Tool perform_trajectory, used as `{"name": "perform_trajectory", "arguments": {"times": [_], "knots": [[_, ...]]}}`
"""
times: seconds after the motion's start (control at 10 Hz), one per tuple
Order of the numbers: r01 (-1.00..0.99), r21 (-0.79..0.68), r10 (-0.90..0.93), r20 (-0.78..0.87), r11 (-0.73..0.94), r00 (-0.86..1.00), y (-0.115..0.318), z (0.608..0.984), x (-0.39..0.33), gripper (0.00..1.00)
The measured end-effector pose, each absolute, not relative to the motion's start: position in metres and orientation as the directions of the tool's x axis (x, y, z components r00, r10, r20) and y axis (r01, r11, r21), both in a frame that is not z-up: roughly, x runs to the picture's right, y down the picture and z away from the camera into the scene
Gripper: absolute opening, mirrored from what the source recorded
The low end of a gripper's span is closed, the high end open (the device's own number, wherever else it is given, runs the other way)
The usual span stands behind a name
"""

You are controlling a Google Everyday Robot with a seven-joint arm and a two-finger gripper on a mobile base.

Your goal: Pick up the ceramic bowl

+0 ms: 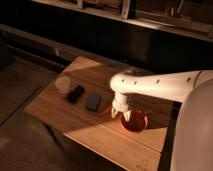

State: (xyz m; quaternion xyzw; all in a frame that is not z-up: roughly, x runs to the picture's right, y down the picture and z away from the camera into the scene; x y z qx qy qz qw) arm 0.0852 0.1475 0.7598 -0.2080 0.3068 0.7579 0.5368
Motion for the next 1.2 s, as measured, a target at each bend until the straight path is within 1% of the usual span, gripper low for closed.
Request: {"name": "perform_trajectory", "arguments": {"times": [0.2,0.3,0.8,1.2], "knots": [[-0.938,0.25,0.697,-0.628,-0.241,-0.346,0.146,0.757,0.088,0.05],[-0.936,0.253,0.7,-0.622,-0.244,-0.351,0.146,0.756,0.089,0.0],[-0.925,0.298,0.72,-0.586,-0.234,-0.371,0.133,0.73,0.09,0.0],[-0.928,0.311,0.758,-0.55,-0.203,-0.35,0.099,0.695,0.08,0.0]]}}
